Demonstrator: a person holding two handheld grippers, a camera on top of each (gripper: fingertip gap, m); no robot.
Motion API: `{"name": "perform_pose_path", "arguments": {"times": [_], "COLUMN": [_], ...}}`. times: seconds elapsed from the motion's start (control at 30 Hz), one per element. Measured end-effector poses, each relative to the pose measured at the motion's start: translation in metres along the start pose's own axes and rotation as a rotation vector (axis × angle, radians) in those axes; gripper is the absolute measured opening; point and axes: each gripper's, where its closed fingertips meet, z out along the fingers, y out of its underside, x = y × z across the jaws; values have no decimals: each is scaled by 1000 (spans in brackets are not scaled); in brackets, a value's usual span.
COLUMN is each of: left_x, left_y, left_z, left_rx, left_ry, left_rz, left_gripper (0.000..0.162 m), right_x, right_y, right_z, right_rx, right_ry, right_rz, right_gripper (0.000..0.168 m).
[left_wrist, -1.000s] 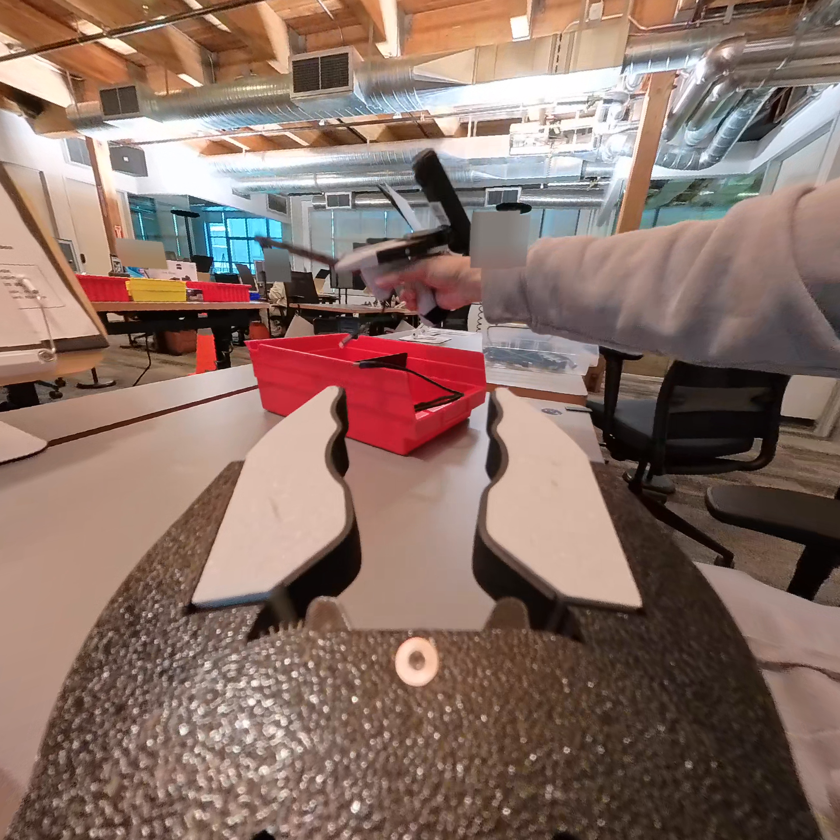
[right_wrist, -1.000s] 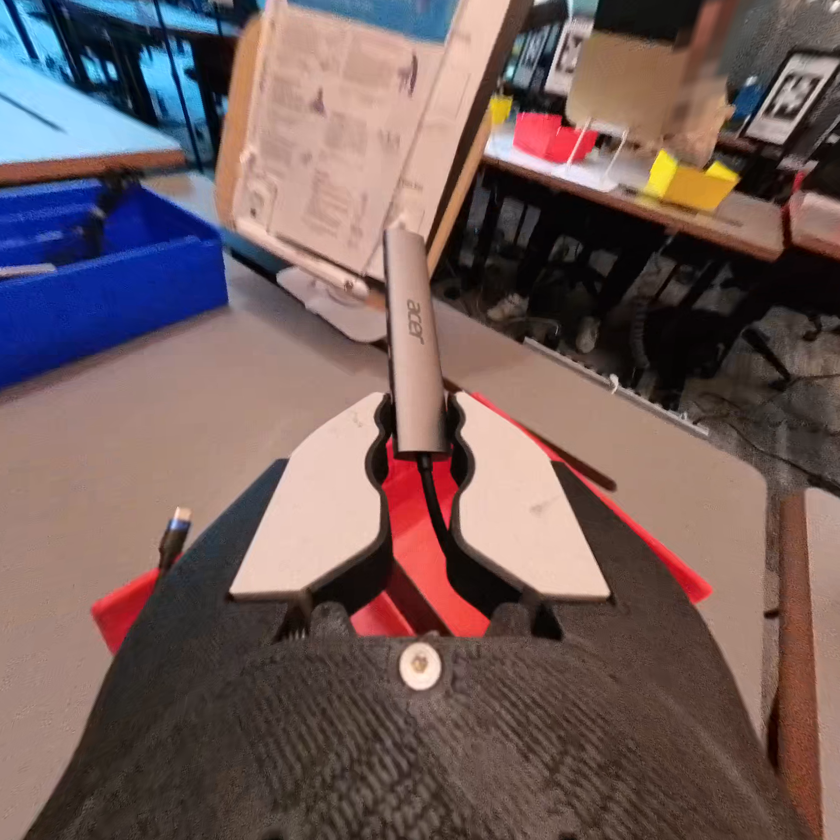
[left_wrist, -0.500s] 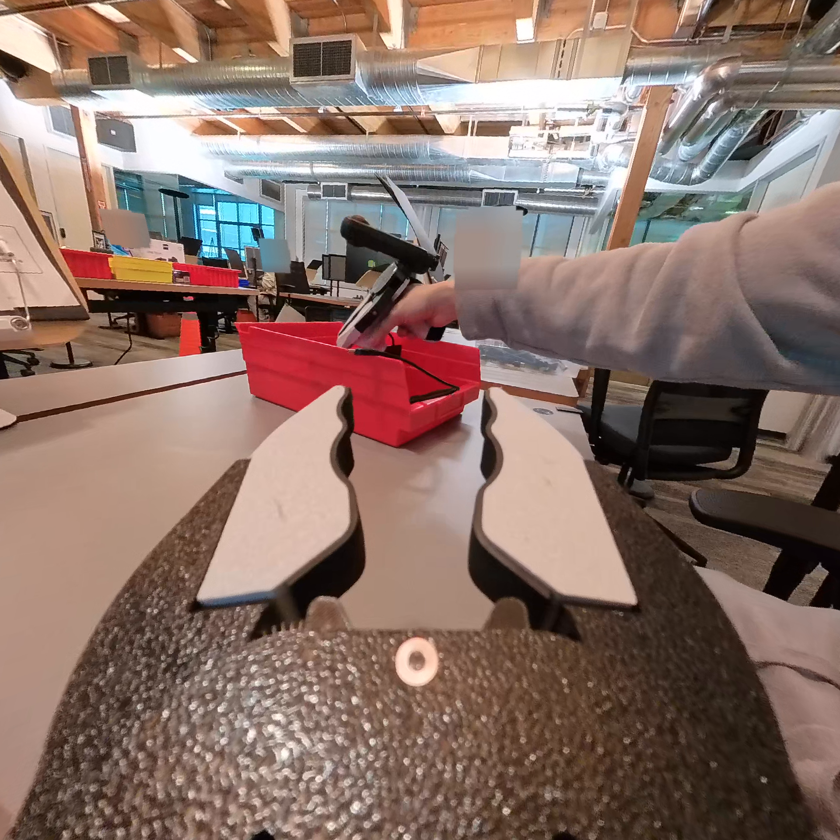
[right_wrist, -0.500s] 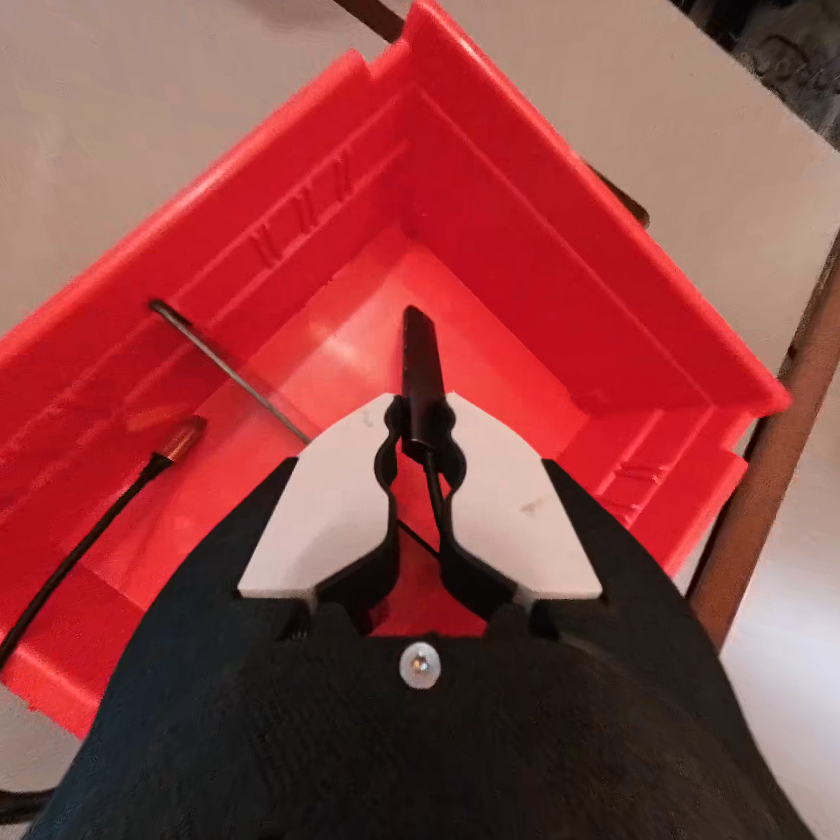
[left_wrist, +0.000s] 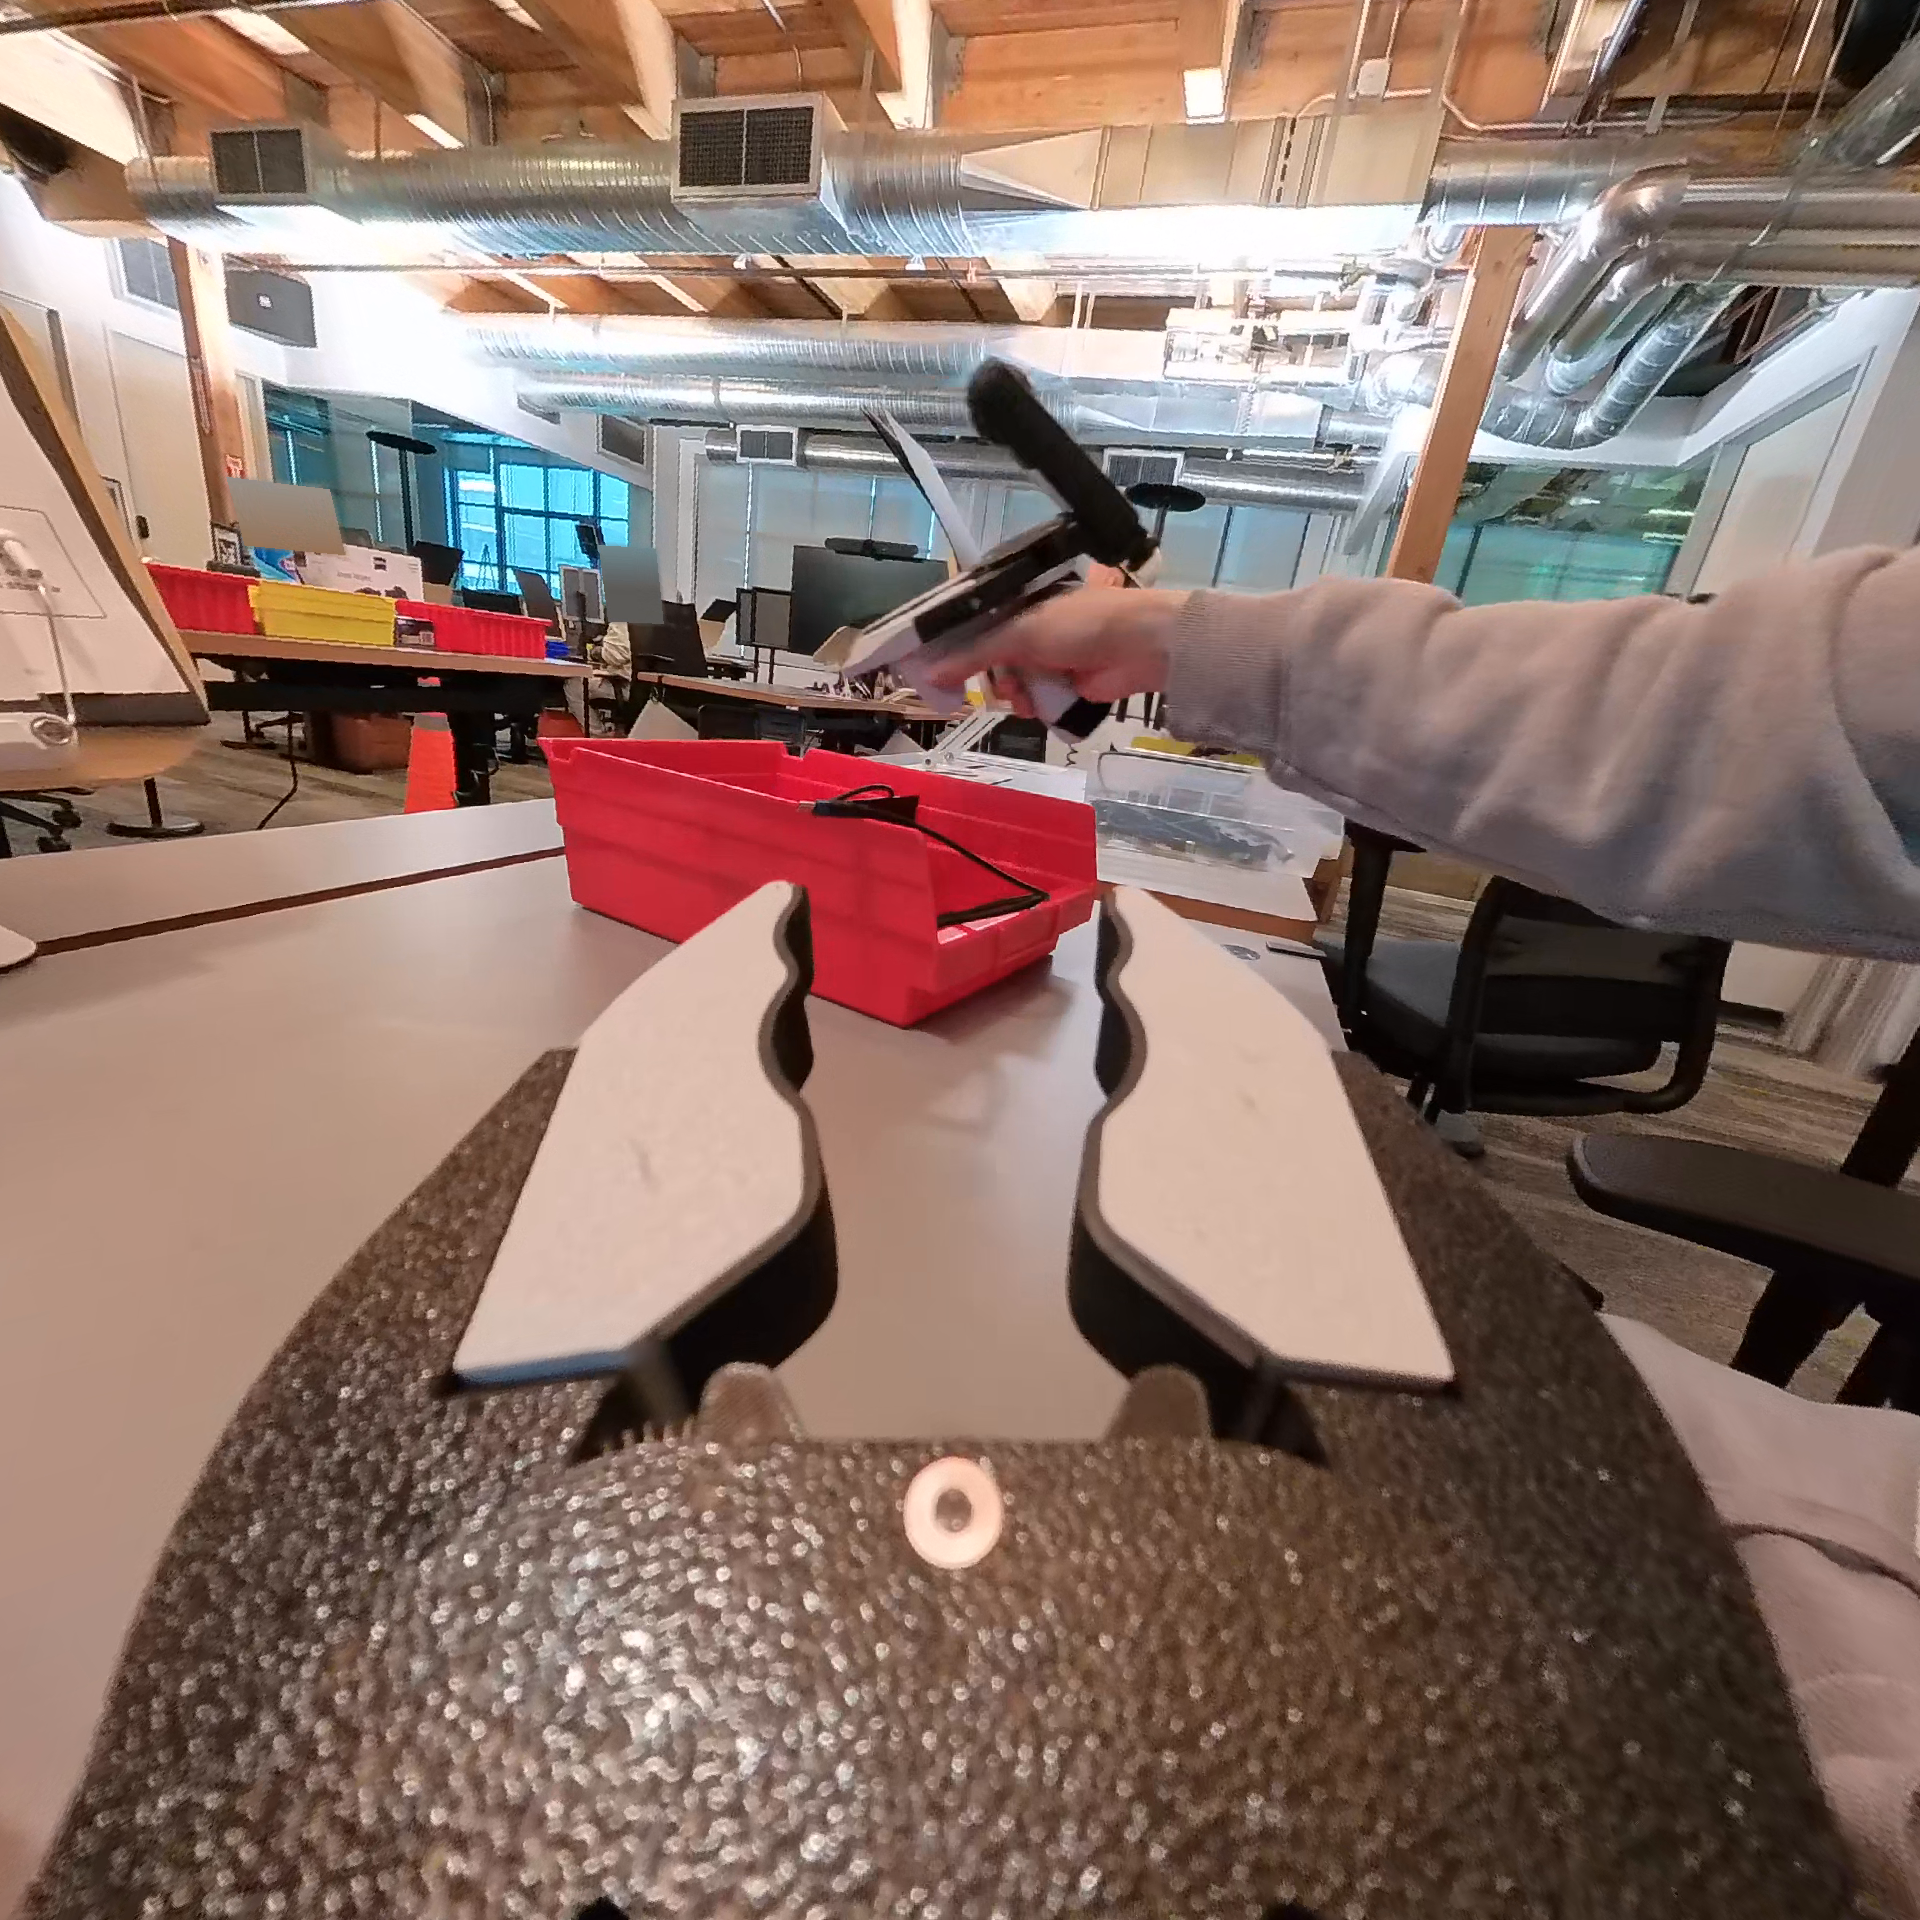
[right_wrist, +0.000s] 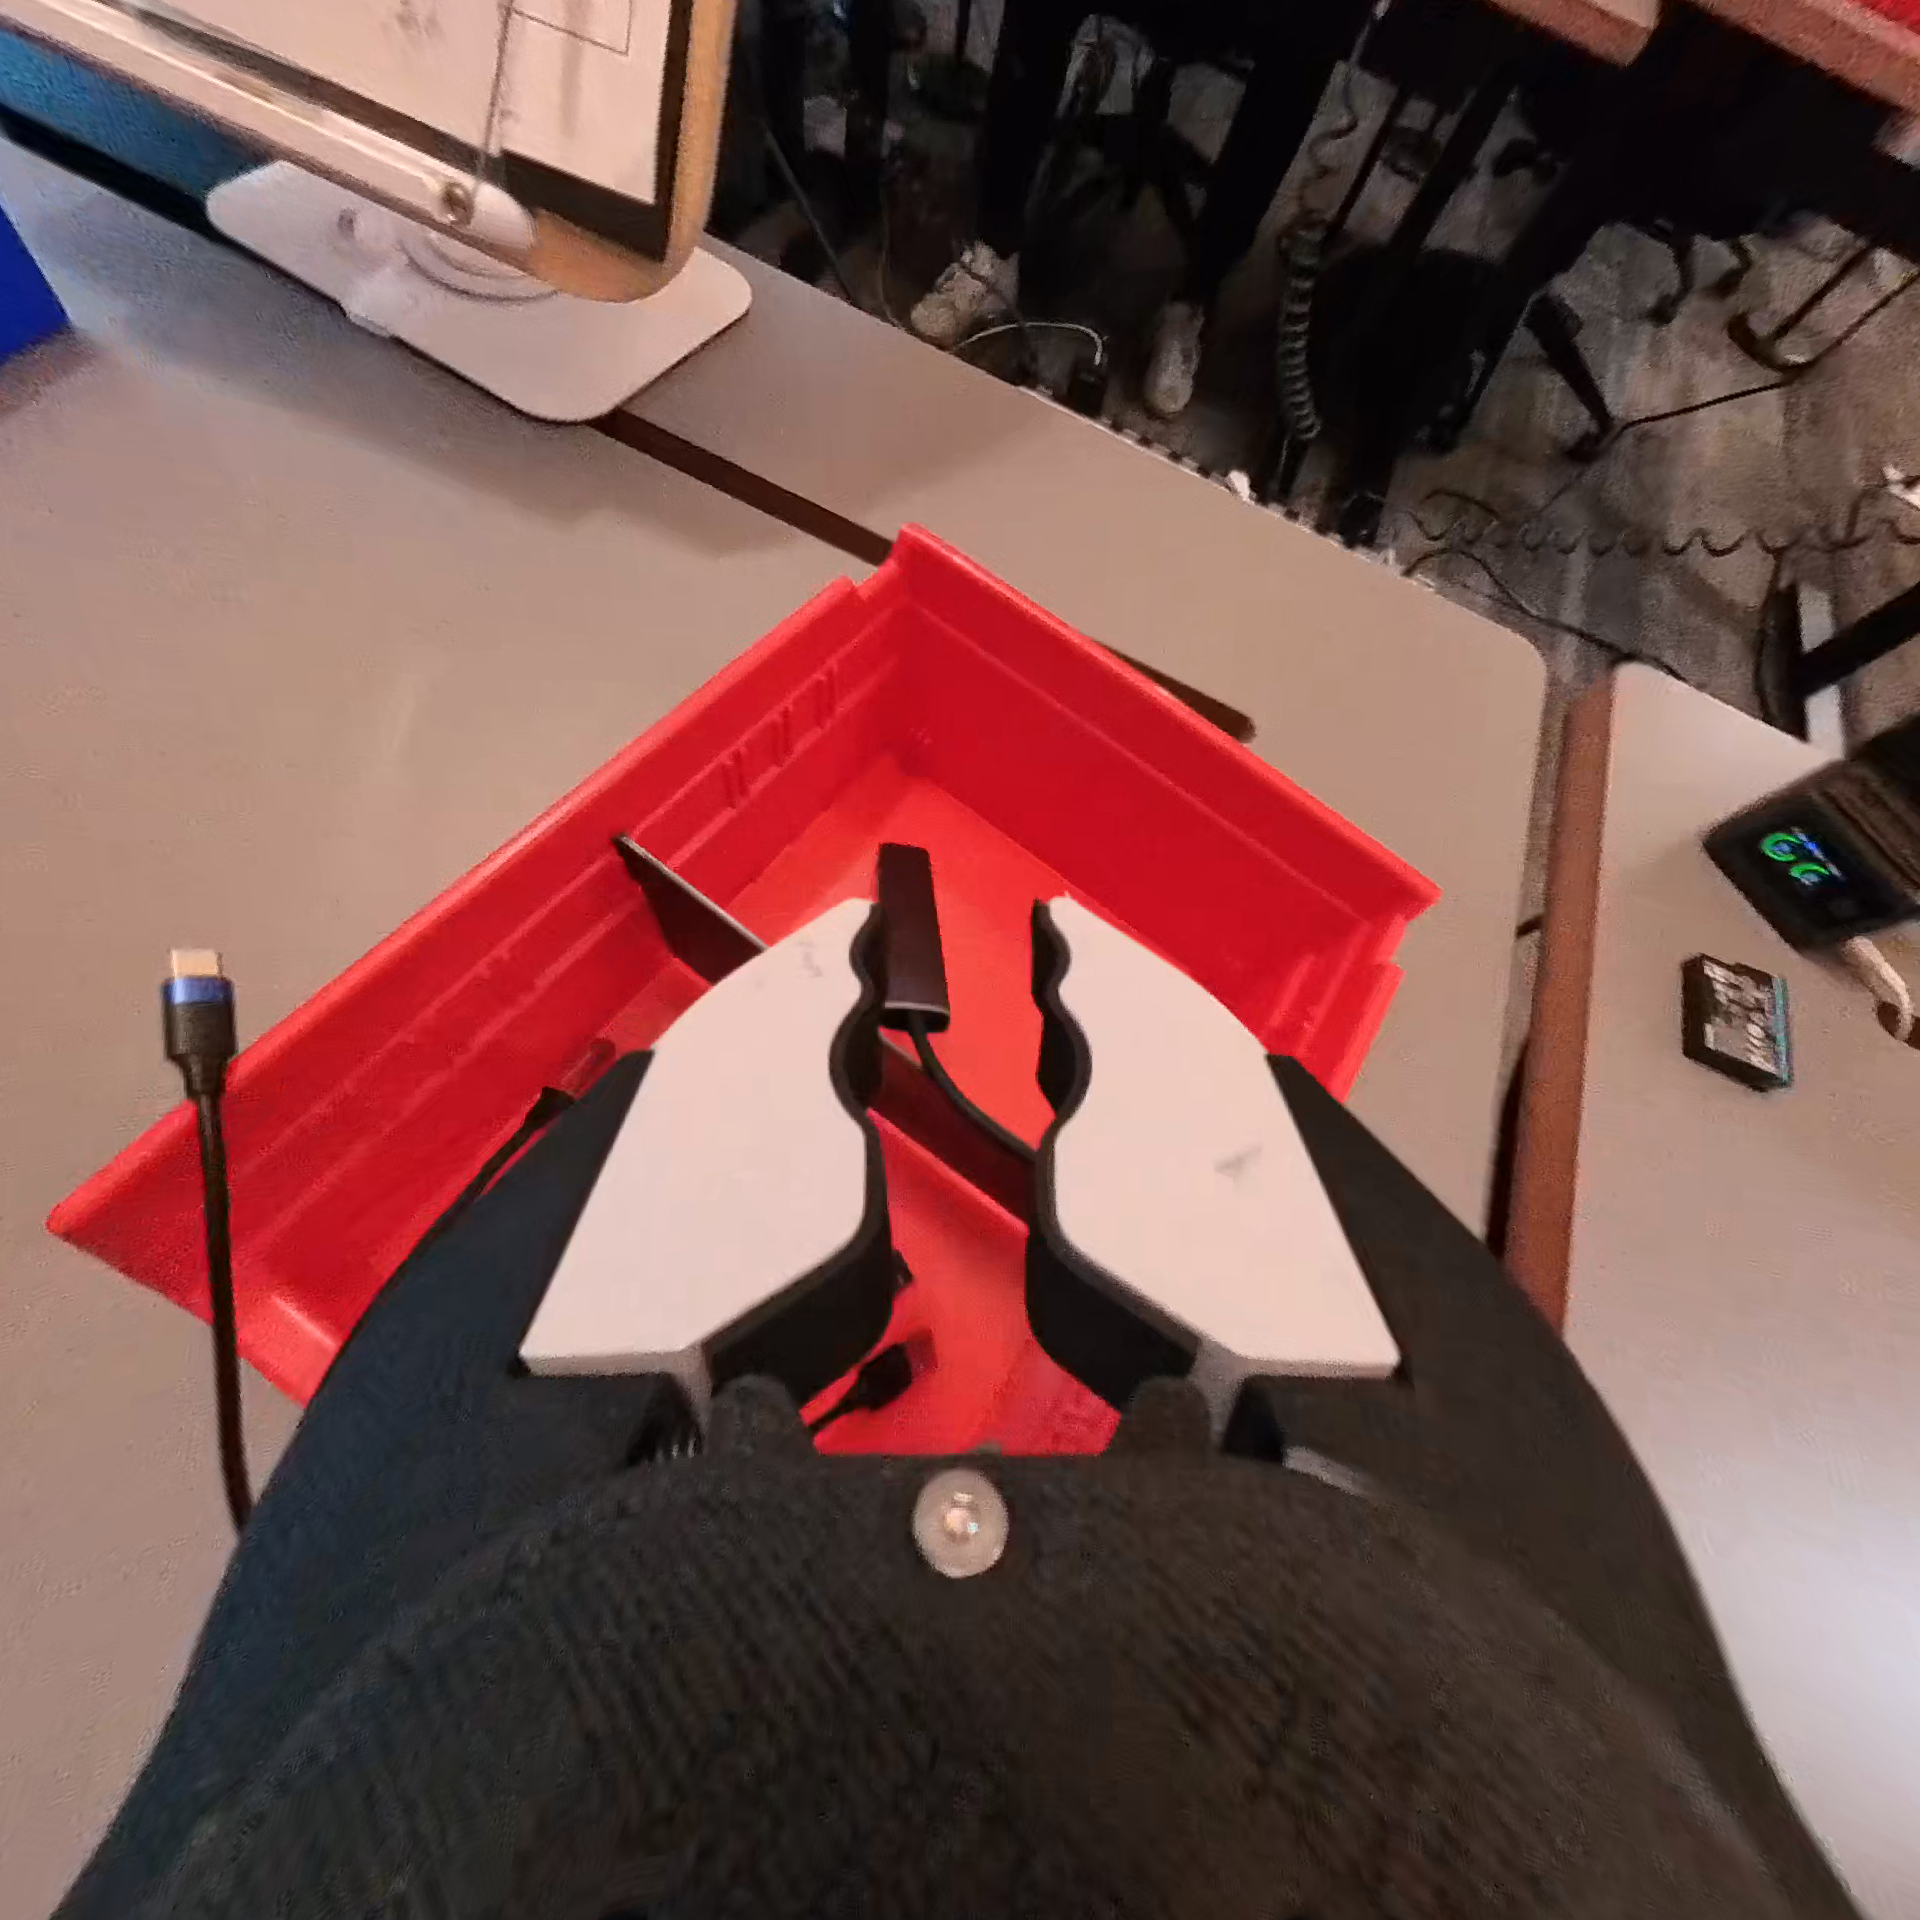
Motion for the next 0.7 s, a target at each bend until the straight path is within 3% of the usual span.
{"name": "perform_pose_path", "arguments": {"times": [0.33, 0.53, 0.7], "left_x": [3, -5, -42], "left_y": [0, -16, -38], "left_z": [2, -2, -24], "left_rx": [-18, -47, -133], "left_ry": [-6, -97, -350], "left_rz": [38, 138, 181], "left_gripper": [51, 51, 51], "right_x": [-29, -149, -214], "right_y": [51, 41, 42], "right_z": [-51, -91, -106], "right_rx": [28, 359, 497], "right_ry": [56, -195, -327], "right_rz": [77, 114, 167], "right_gripper": [25, 29, 30]}}
